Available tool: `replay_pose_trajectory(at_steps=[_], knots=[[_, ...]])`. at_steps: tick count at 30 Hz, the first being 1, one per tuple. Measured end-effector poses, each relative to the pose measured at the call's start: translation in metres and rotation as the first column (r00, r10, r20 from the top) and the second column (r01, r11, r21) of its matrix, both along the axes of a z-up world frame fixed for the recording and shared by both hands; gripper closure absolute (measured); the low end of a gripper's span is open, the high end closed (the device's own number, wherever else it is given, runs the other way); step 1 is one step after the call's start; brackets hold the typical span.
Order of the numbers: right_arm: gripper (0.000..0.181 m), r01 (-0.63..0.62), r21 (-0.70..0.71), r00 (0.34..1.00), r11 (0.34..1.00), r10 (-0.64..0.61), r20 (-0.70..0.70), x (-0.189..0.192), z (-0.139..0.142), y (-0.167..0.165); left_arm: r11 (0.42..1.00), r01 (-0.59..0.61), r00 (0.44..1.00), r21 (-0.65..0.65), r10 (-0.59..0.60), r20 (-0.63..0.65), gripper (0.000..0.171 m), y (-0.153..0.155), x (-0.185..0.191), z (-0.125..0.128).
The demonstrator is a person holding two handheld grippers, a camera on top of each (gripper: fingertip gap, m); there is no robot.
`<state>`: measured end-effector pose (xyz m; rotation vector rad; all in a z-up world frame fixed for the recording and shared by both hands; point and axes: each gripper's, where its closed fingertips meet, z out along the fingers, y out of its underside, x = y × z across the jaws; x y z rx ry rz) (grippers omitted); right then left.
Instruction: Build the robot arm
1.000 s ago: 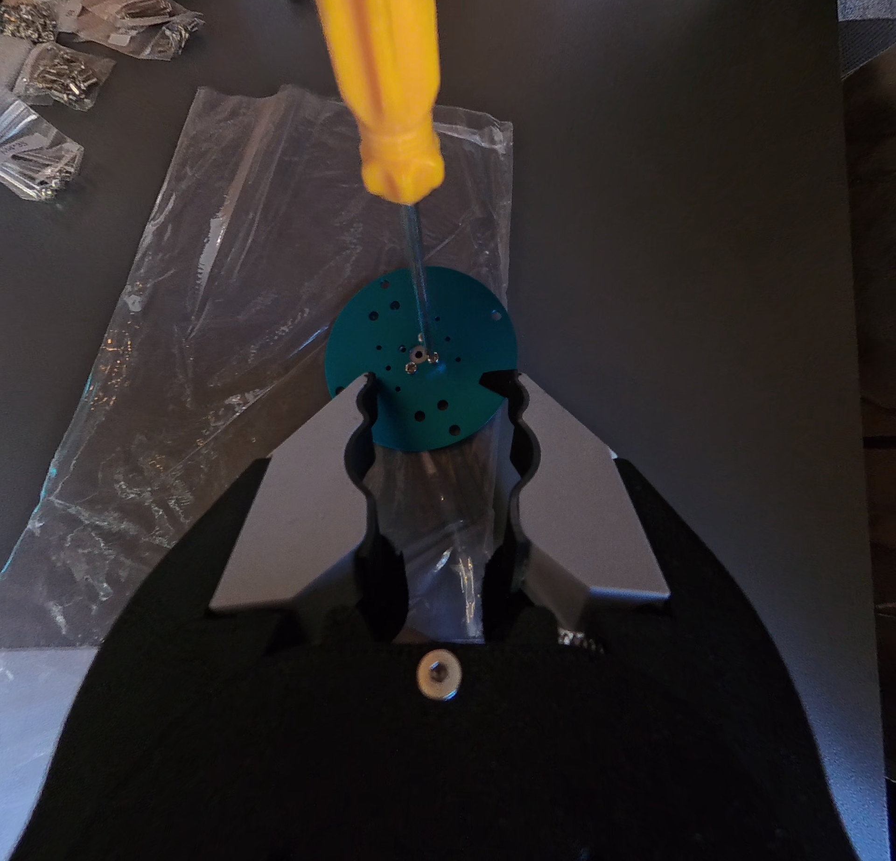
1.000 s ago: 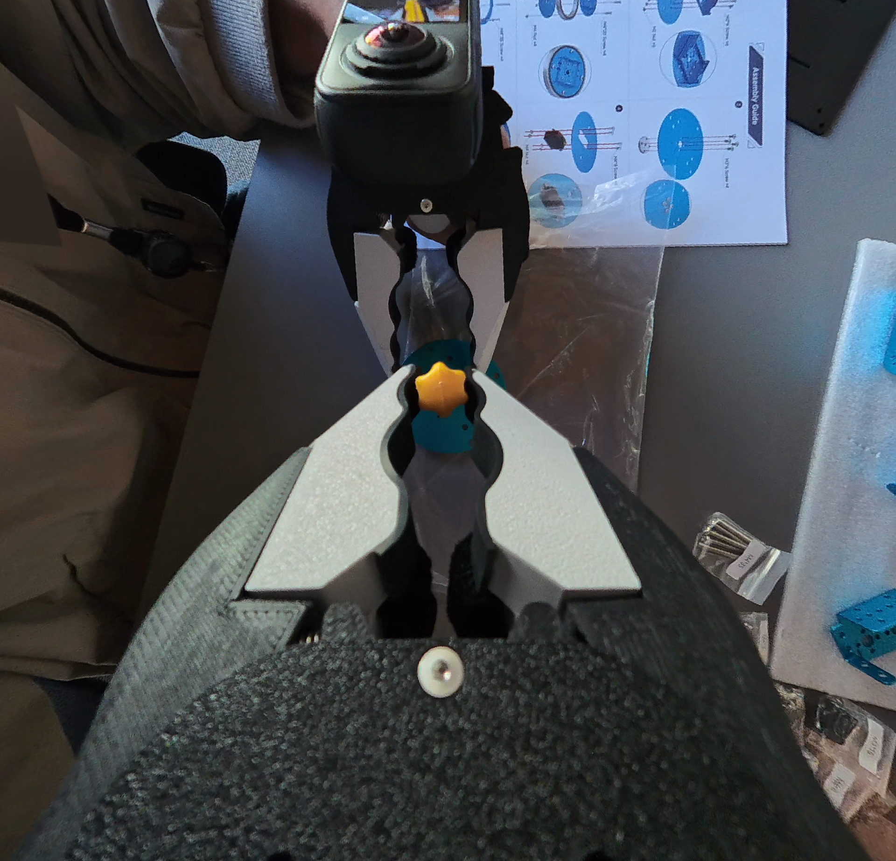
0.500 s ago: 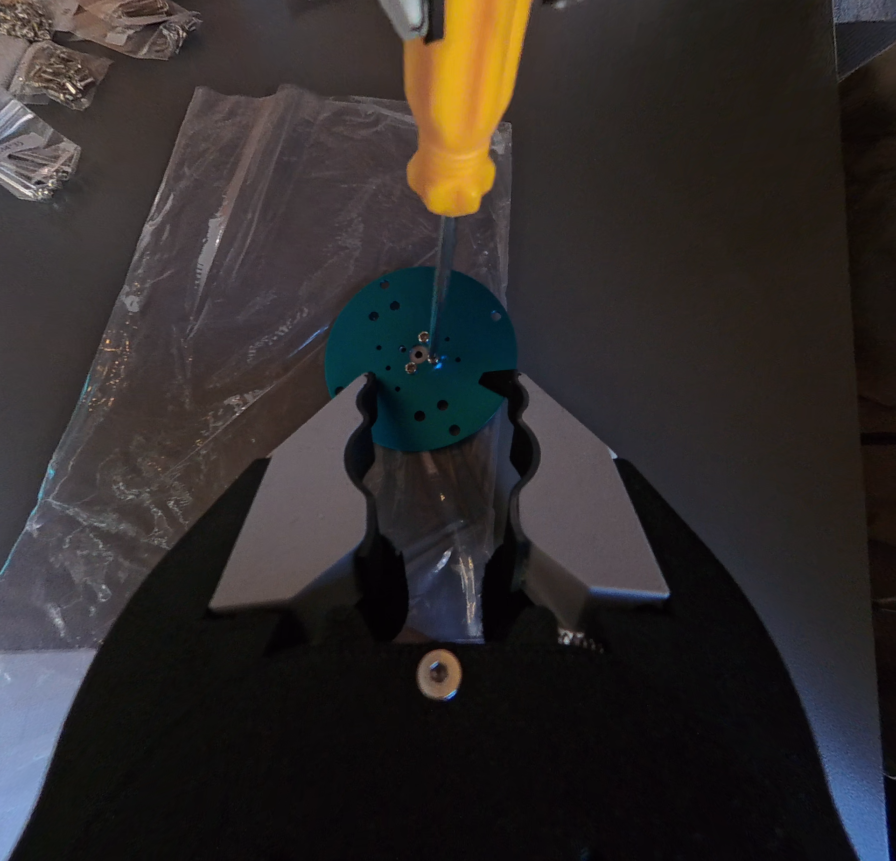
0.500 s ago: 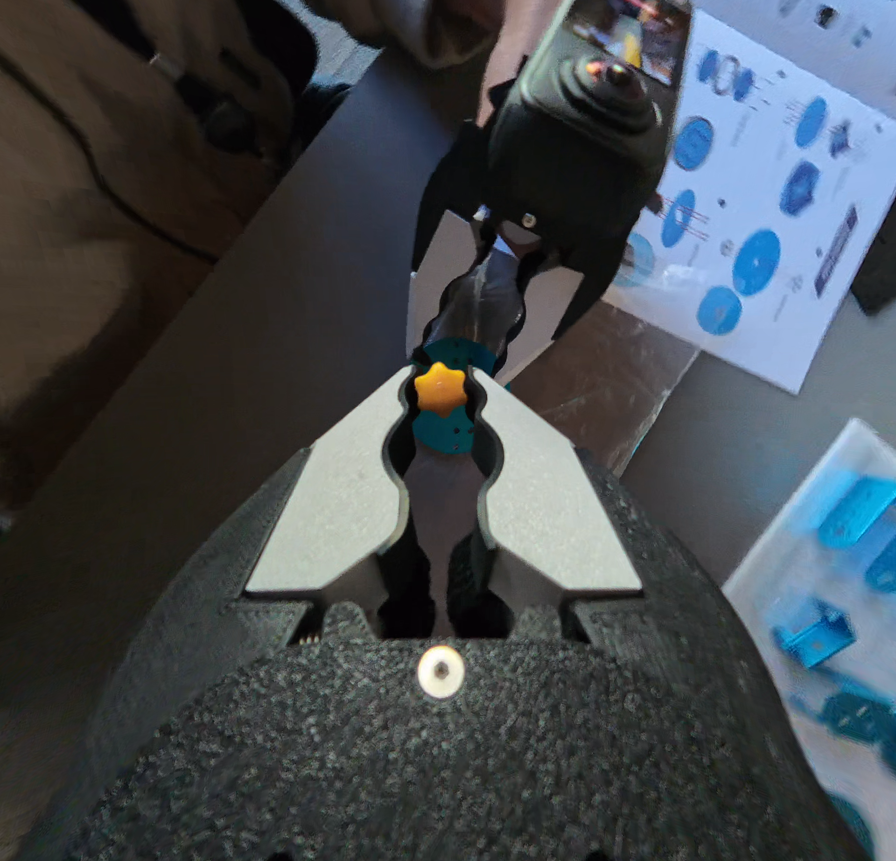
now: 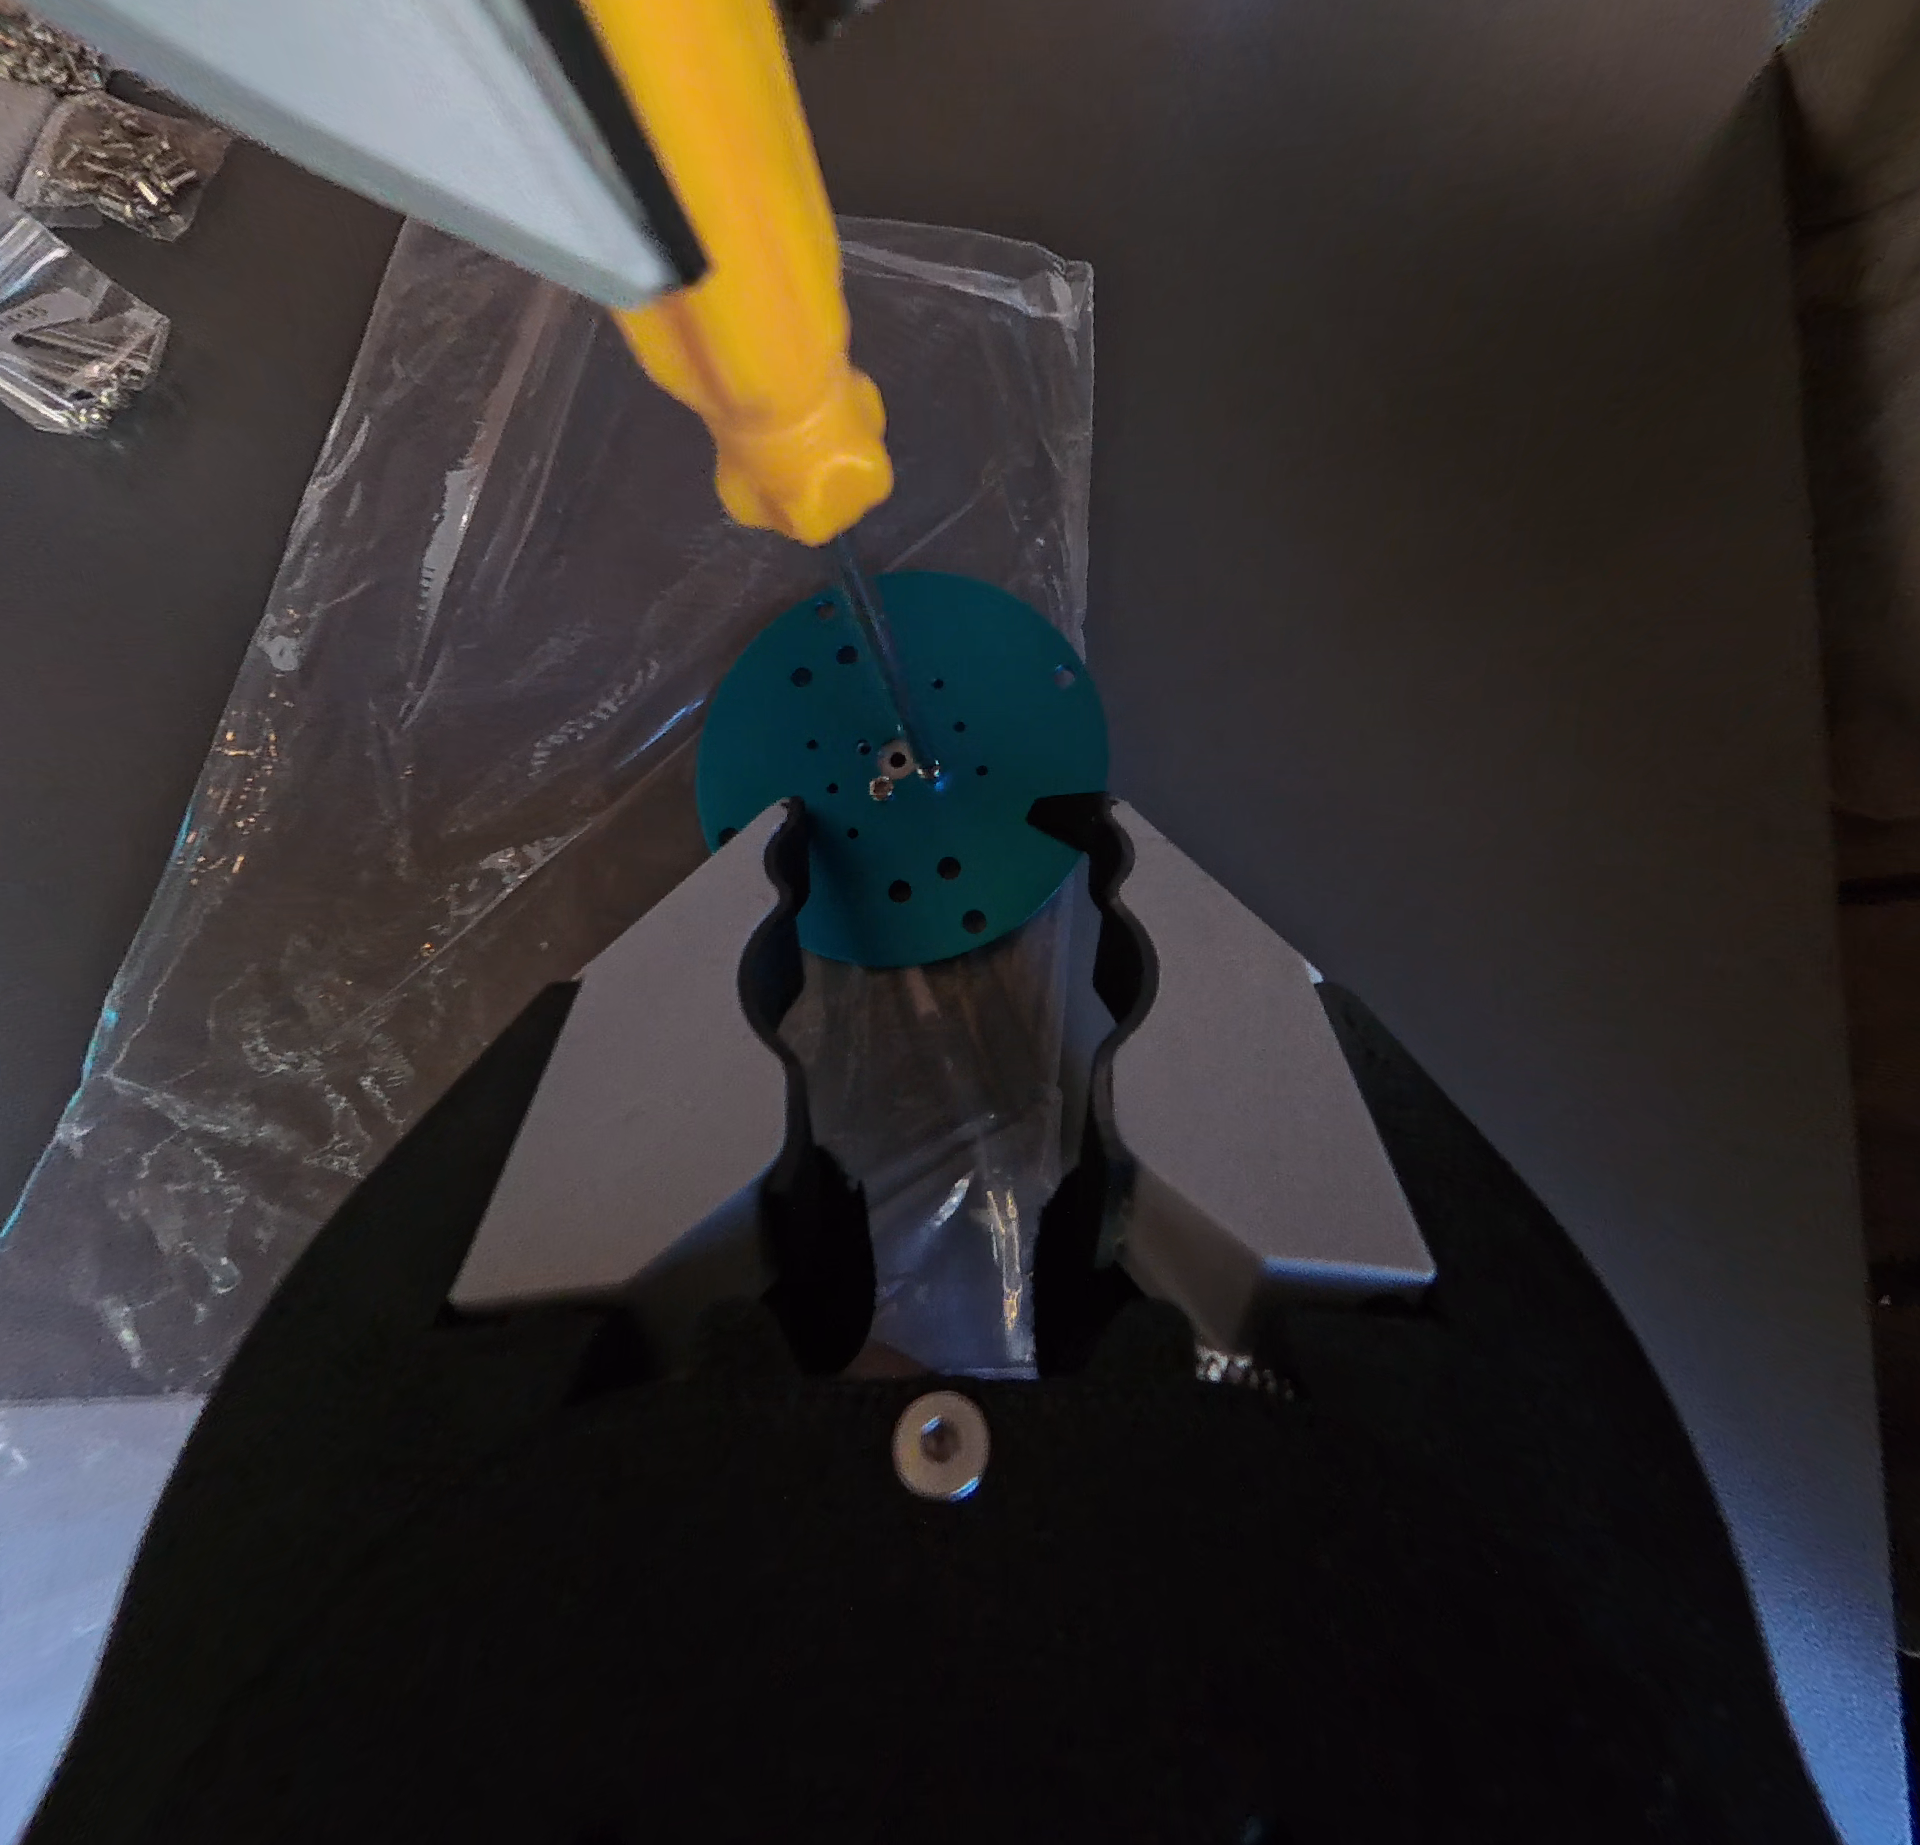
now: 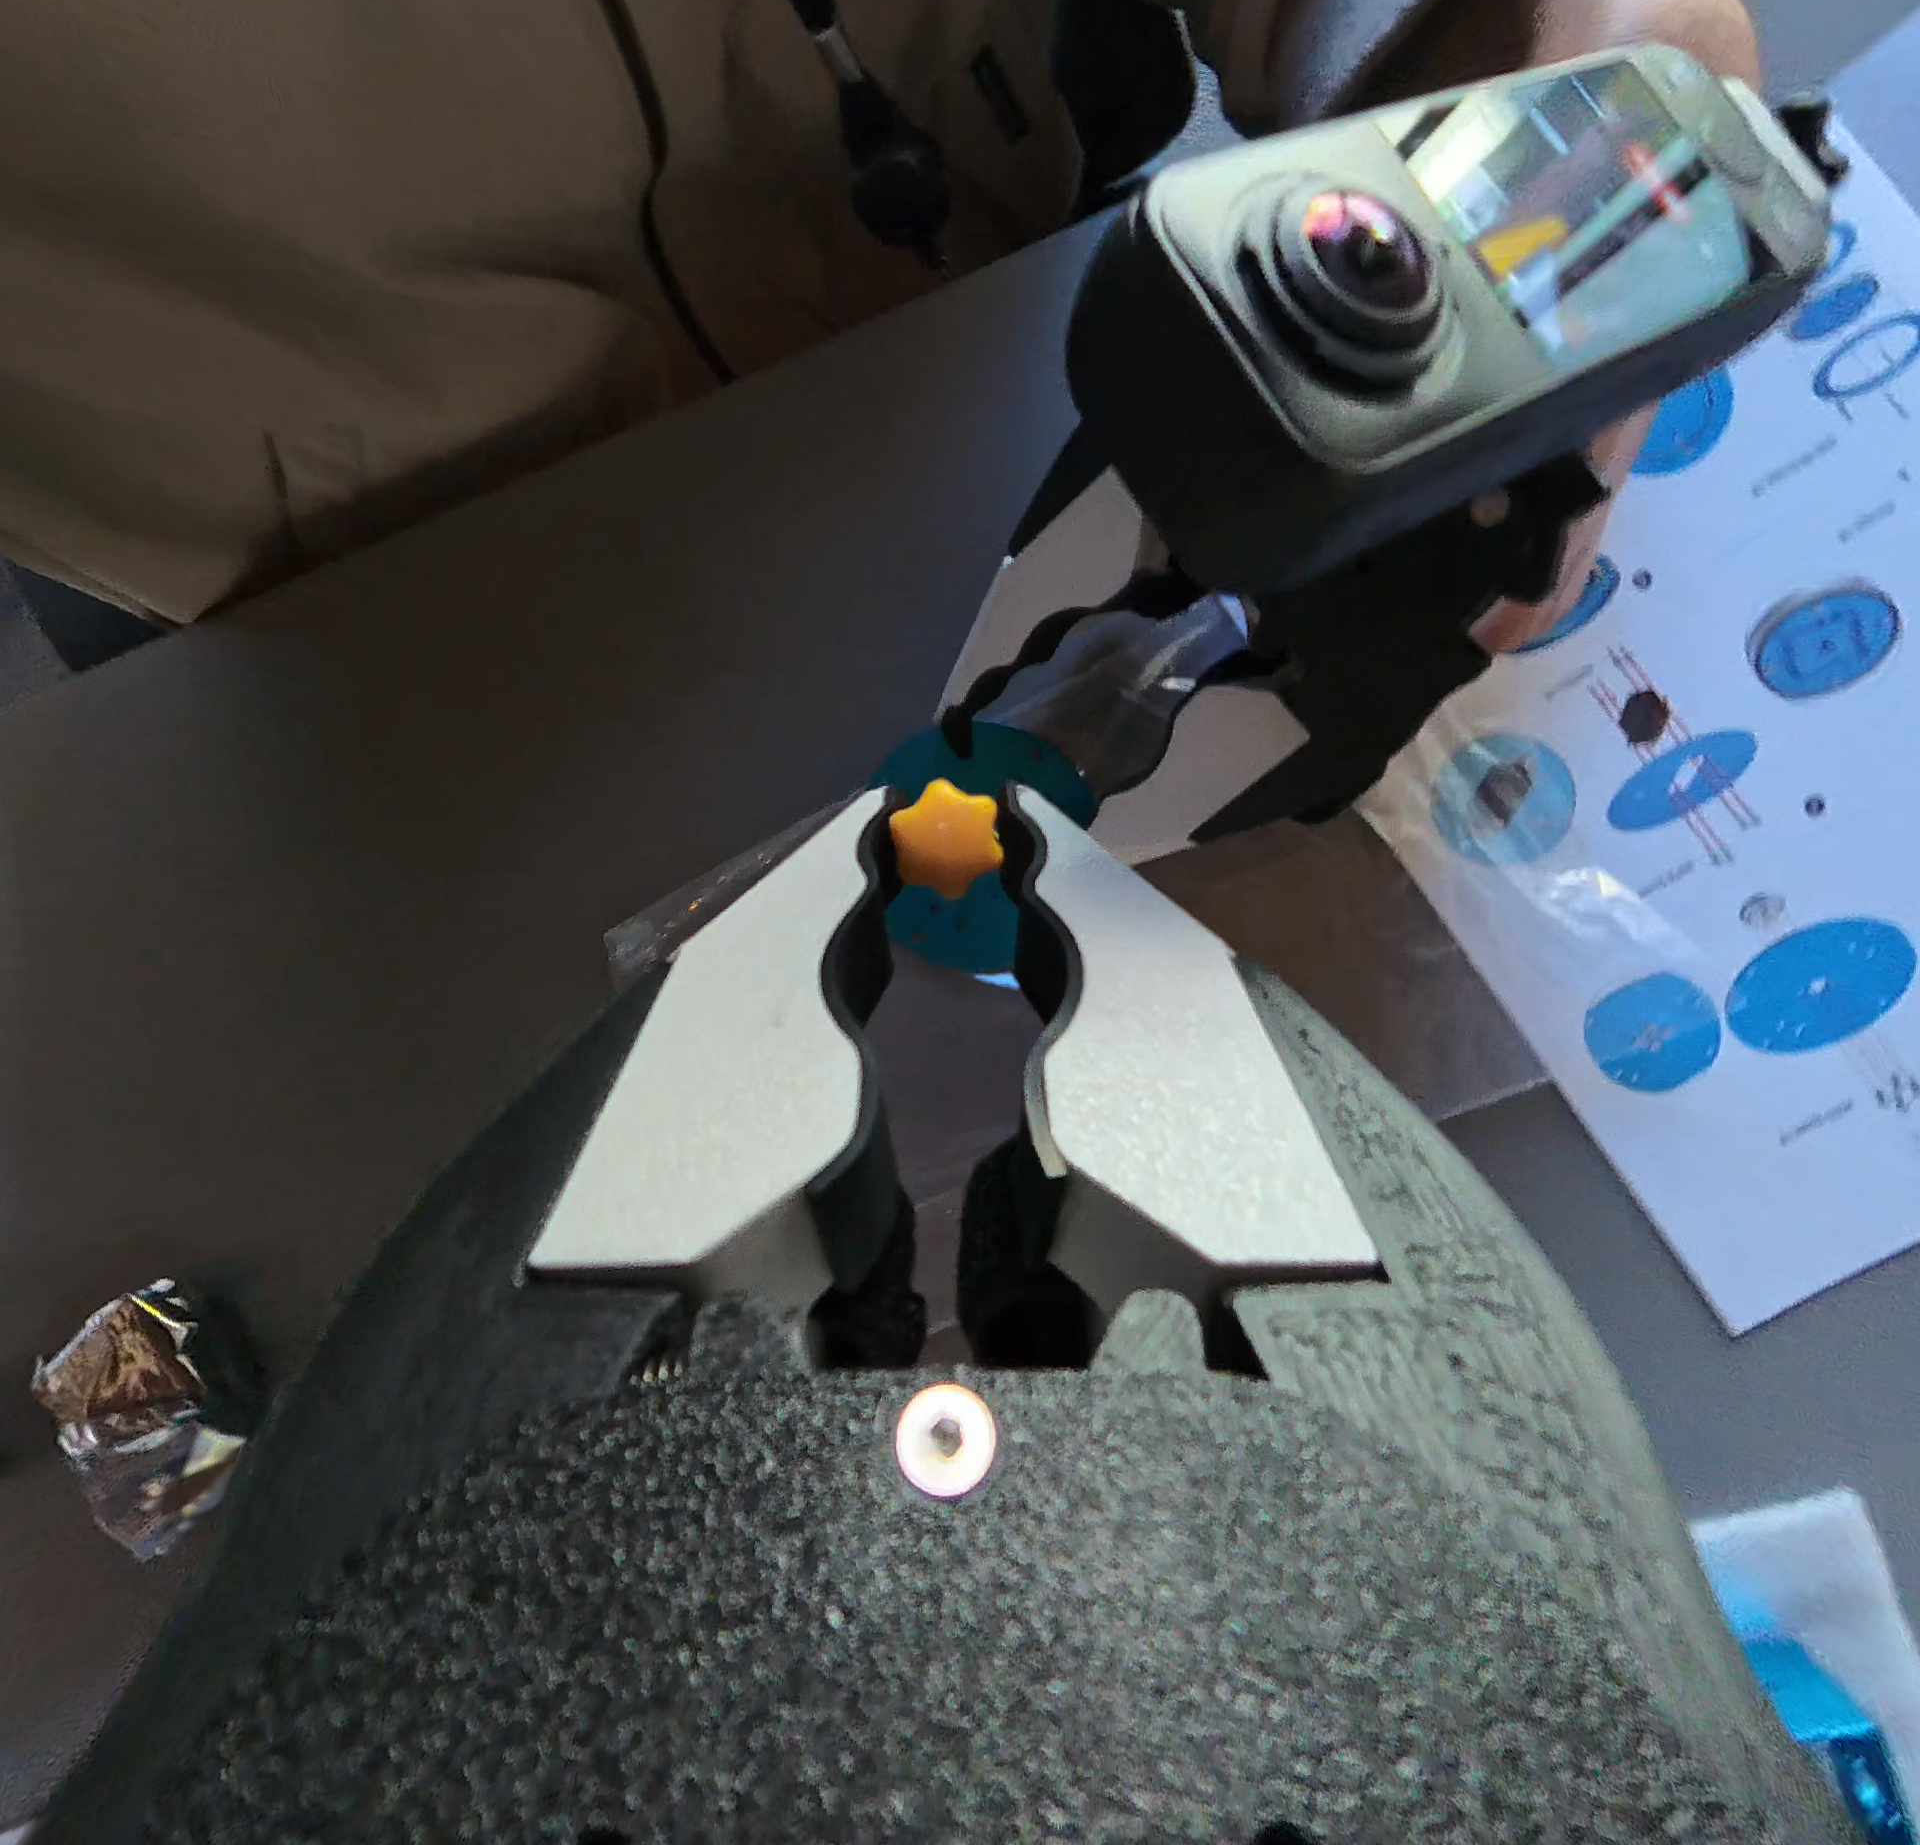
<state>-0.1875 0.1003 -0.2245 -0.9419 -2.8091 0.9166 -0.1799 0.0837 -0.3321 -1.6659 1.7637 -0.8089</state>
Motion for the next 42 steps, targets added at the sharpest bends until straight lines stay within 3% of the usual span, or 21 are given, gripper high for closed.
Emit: replay_pose_trajectory(at_steps=[3,6,12,15,18,26,28,33,36,42], knots=[[0.163,-0.086,-0.026,0.996,0.996,0.086,-0.015,-0.005,0.001,-0.011,1.000,-0.001,1.000,0.004,0.001,0.000,0.117,0.000,0.000,0.000],[0.164,-0.098,-0.046,0.994,0.994,0.096,-0.046,-0.012,0.001,-0.016,1.000,-0.003,1.000,0.001,0.003,0.002,0.117,0.000,0.000,0.000],[0.163,0.236,-0.022,0.971,0.972,-0.237,-0.023,-0.016,-0.001,-0.007,1.000,0.000,1.000,0.018,0.000,-0.004,0.115,-0.001,0.001,-0.001],[0.163,0.466,-0.034,0.883,0.884,-0.467,-0.043,-0.015,-0.001,-0.004,1.000,0.004,1.000,0.008,-0.004,-0.003,0.114,-0.002,0.001,0.000],[0.163,0.613,-0.032,0.785,0.790,-0.613,-0.092,-0.007,0.000,-0.001,1.000,0.005,1.000,-0.006,-0.005,0.000,0.116,-0.002,0.002,0.000],[0.162,0.877,-0.029,0.466,0.480,-0.863,-0.196,-0.009,0.001,-0.004,1.000,0.017,1.000,0.024,-0.017,-0.001,0.118,-0.005,0.005,0.000],[0.163,0.905,-0.031,0.408,0.425,-0.884,-0.227,-0.009,0.001,-0.007,0.999,0.014,1.000,0.029,-0.014,-0.001,0.118,-0.005,0.005,0.000],[0.163,0.920,-0.092,0.340,0.381,-0.892,-0.297,-0.011,0.002,-0.003,0.999,0.018,1.000,0.040,-0.018,0.005,0.119,-0.006,0.005,0.001],[0.163,0.935,-0.139,0.288,0.327,-0.926,-0.243,-0.004,0.003,0.004,0.999,0.021,1.000,0.047,-0.022,0.007,0.120,-0.006,0.003,0.001],[0.164,0.851,-0.471,0.164,0.230,-0.970,-0.177,0.026,0.053,0.011,0.999,0.022,1.000,0.045,-0.022,0.008,0.120,-0.006,0.004,0.002]])
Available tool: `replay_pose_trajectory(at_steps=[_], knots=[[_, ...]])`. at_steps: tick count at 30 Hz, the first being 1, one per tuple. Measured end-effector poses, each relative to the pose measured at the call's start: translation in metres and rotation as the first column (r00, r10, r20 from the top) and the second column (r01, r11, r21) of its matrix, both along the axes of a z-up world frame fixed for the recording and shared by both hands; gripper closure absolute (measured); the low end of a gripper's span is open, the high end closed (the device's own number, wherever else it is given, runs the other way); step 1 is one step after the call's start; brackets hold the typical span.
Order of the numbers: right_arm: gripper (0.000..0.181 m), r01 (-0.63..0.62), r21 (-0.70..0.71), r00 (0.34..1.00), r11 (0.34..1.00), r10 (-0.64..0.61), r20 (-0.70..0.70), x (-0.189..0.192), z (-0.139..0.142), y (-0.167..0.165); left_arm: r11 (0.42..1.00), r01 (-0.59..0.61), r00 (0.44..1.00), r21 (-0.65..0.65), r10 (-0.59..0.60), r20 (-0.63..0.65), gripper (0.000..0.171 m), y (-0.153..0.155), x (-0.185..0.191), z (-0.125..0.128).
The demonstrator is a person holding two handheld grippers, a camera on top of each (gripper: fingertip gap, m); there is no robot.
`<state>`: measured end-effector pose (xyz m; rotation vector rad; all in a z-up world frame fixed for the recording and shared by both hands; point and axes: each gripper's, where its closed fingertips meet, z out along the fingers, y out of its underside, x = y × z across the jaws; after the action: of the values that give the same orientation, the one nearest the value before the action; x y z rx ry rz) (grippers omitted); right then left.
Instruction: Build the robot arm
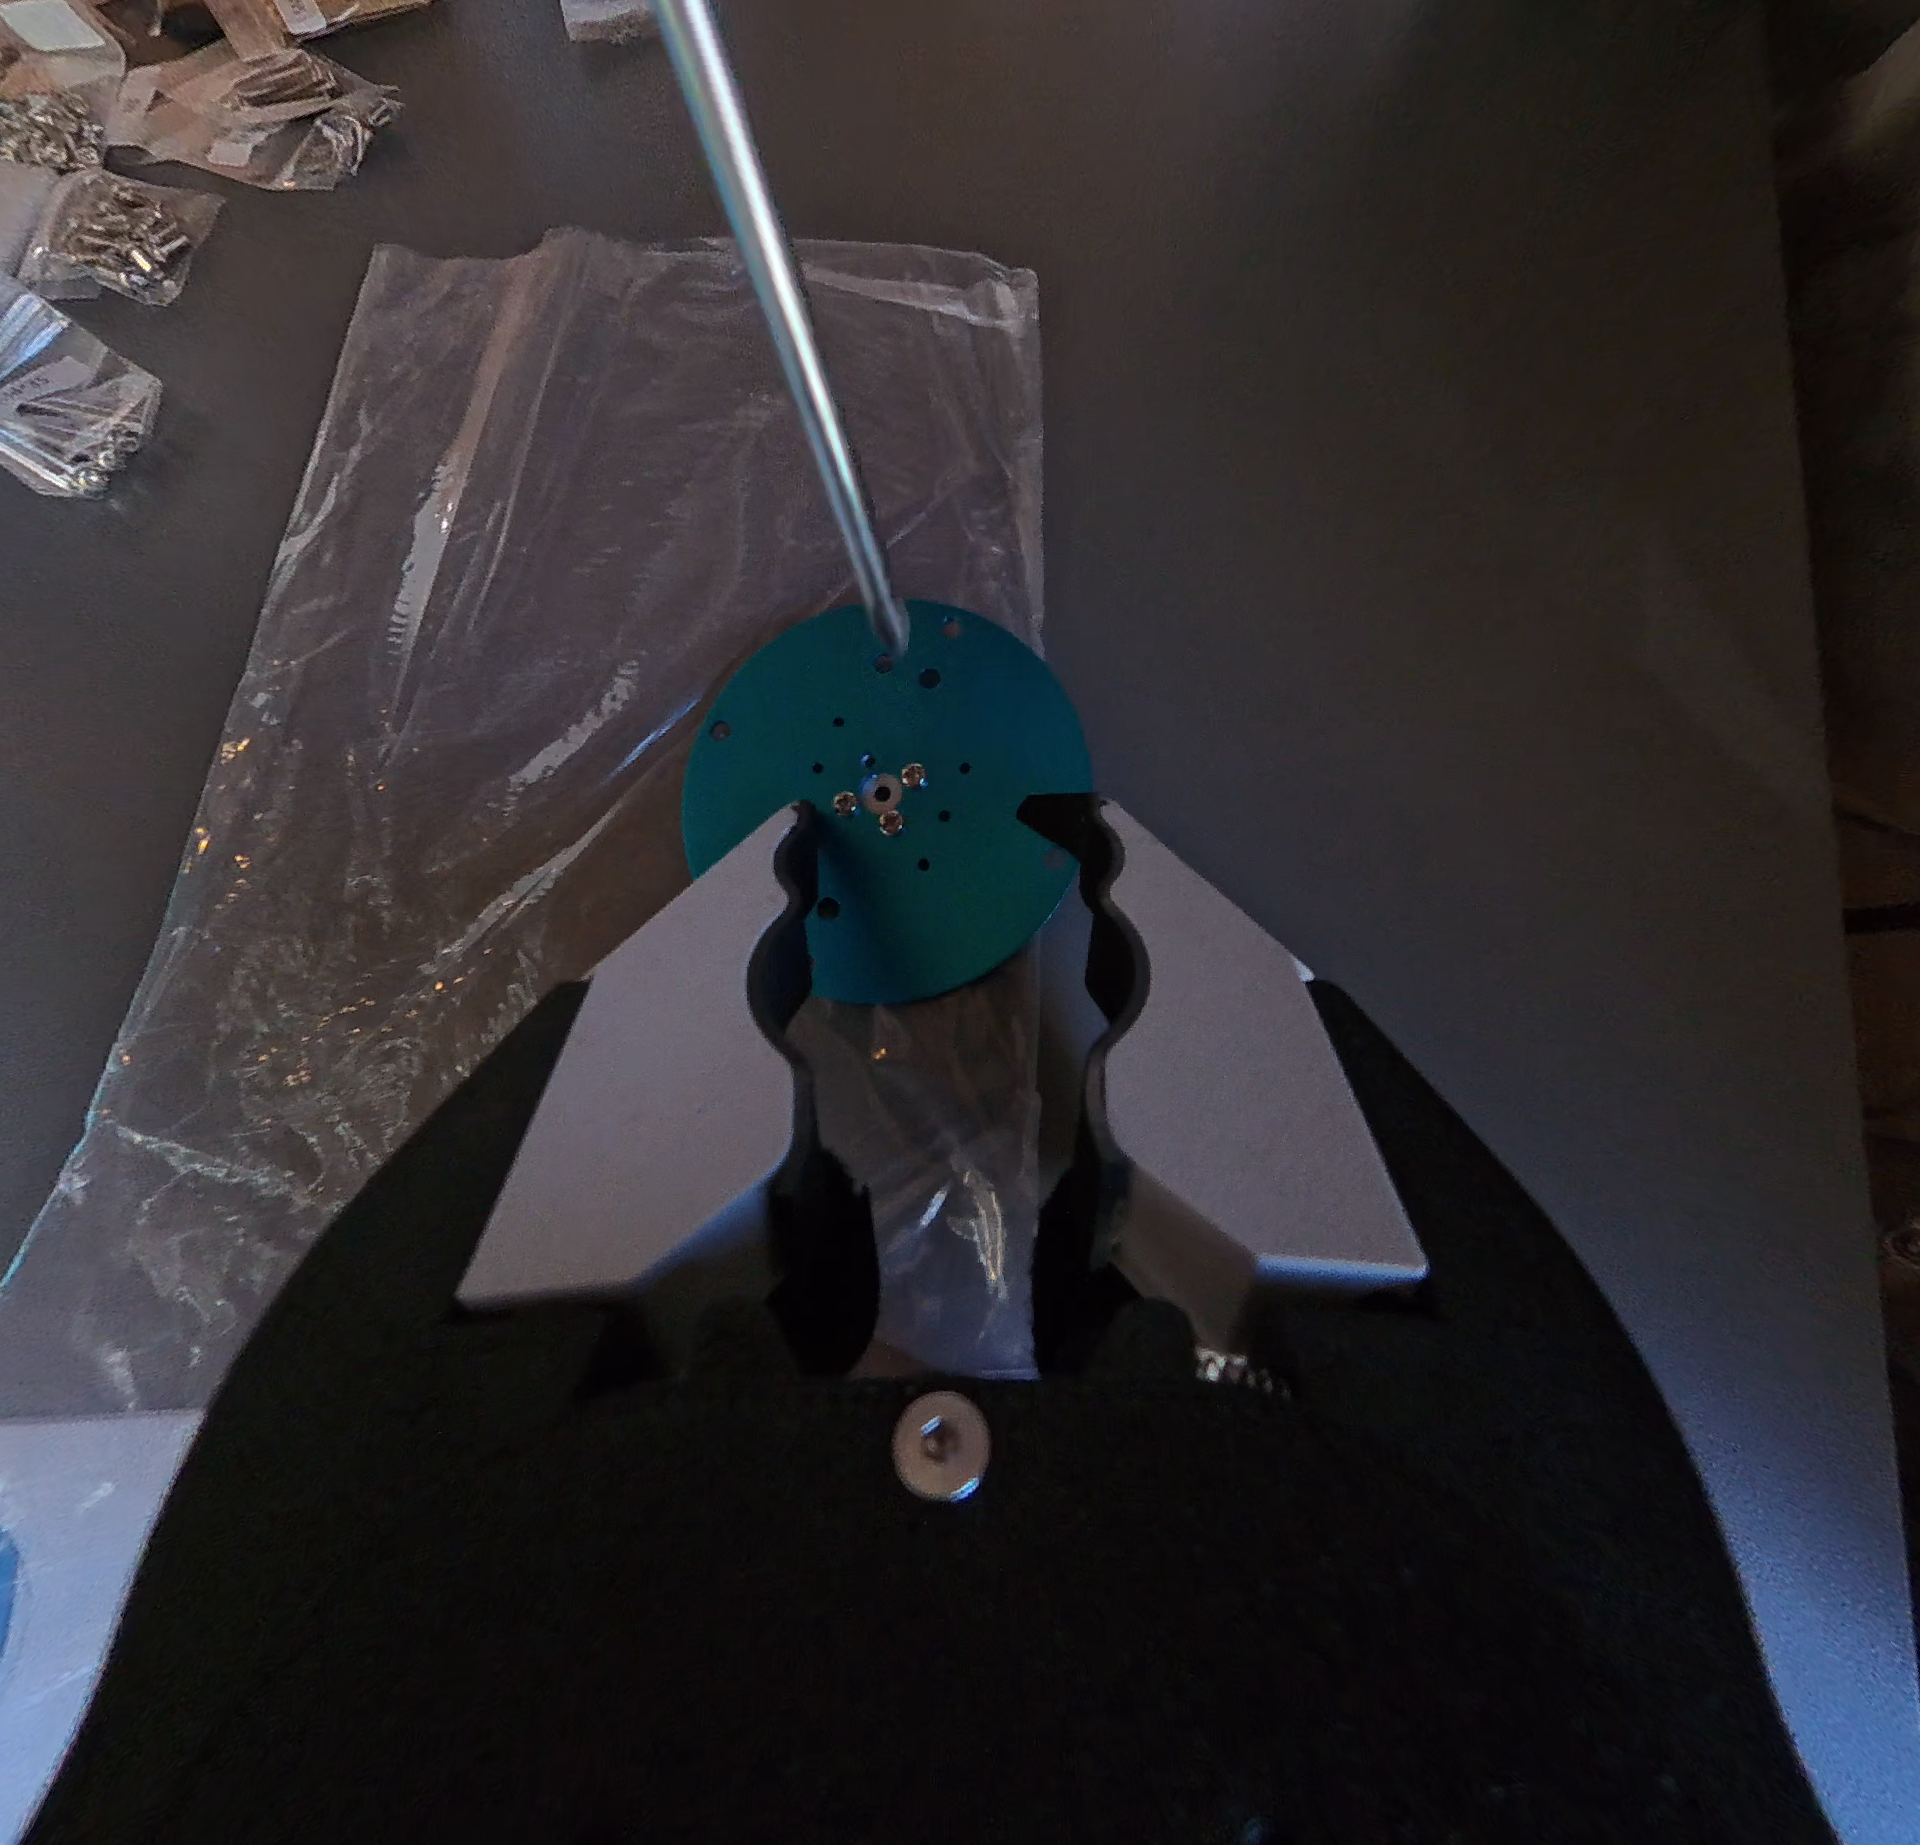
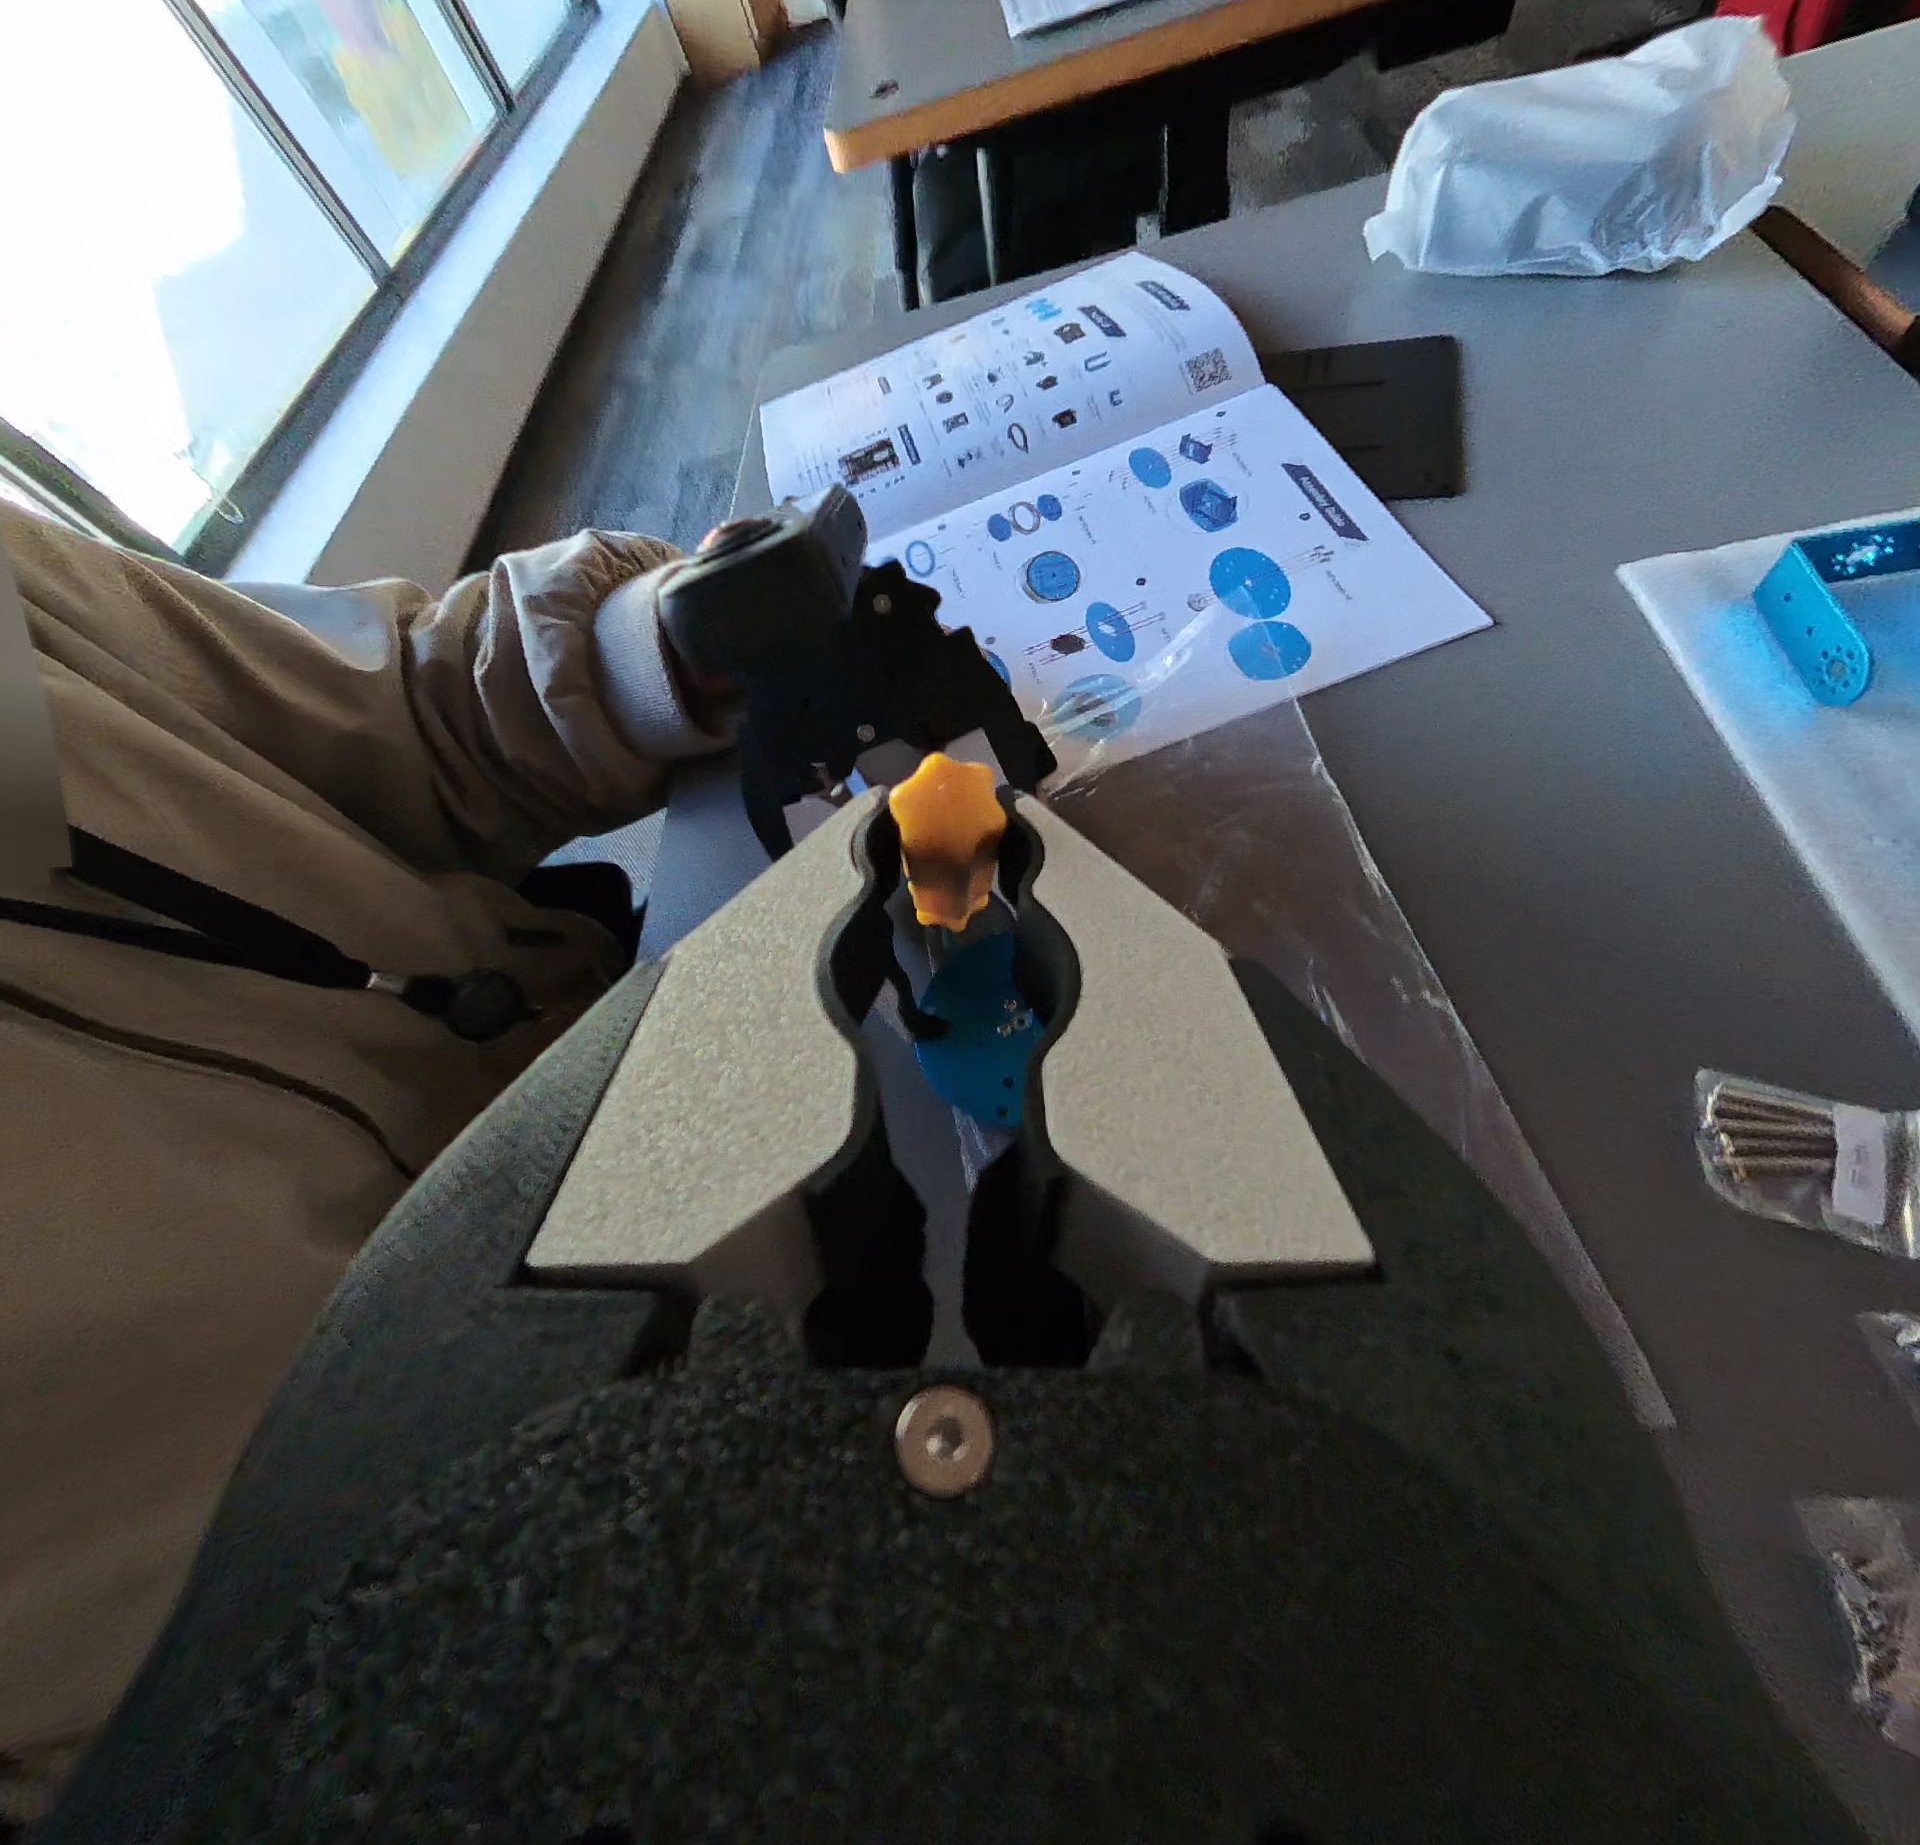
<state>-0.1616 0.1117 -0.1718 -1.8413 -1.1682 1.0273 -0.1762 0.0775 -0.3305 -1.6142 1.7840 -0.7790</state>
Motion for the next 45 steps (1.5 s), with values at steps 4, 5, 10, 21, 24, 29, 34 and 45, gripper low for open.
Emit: replay_pose_trajectory(at_steps=[4,5,10,21,24,29,34,45], knots=[[0.164,0.004,0.074,0.992,0.997,0.005,-0.127,0.030,-0.013,0.001,1.000,-0.002,1.000,0.016,0.002,0.021,0.120,0.000,-0.001,0.003],[0.164,0.044,0.065,0.978,0.997,-0.030,-0.206,0.041,-0.016,0.007,1.000,-0.009,0.999,0.027,0.008,0.046,0.120,0.000,0.000,0.008],[0.164,0.155,-0.071,0.899,0.985,-0.170,-0.404,0.090,-0.027,0.024,0.996,-0.081,0.942,-0.035,0.088,0.323,0.120,0.003,-0.008,0.070],[0.166,0.255,0.021,0.900,0.967,-0.230,-0.370,0.104,-0.048,0.011,0.813,-0.568,0.804,-0.125,0.581,0.125,0.128,-0.034,-0.098,0.022],[0.166,0.286,0.020,0.888,0.958,-0.257,-0.381,0.108,-0.047,0.016,0.797,-0.598,0.794,-0.083,0.603,0.078,0.133,-0.037,-0.096,0.010],[0.165,0.272,0.073,0.864,0.960,-0.210,-0.457,0.101,-0.028,0.010,0.823,-0.559,0.825,-0.098,0.564,0.040,0.139,-0.038,-0.088,0.005],[0.165,0.247,0.067,0.842,0.967,-0.180,-0.509,0.090,-0.024,0.007,0.835,-0.538,0.841,-0.114,0.542,0.004,0.145,-0.039,-0.088,0.000],[0.165,0.210,0.006,0.933,0.978,-0.199,-0.299,0.108,-0.055,0.001,0.835,-0.541,0.840,-0.098,0.542,-0.014,0.167,-0.041,-0.093,-0.004]])
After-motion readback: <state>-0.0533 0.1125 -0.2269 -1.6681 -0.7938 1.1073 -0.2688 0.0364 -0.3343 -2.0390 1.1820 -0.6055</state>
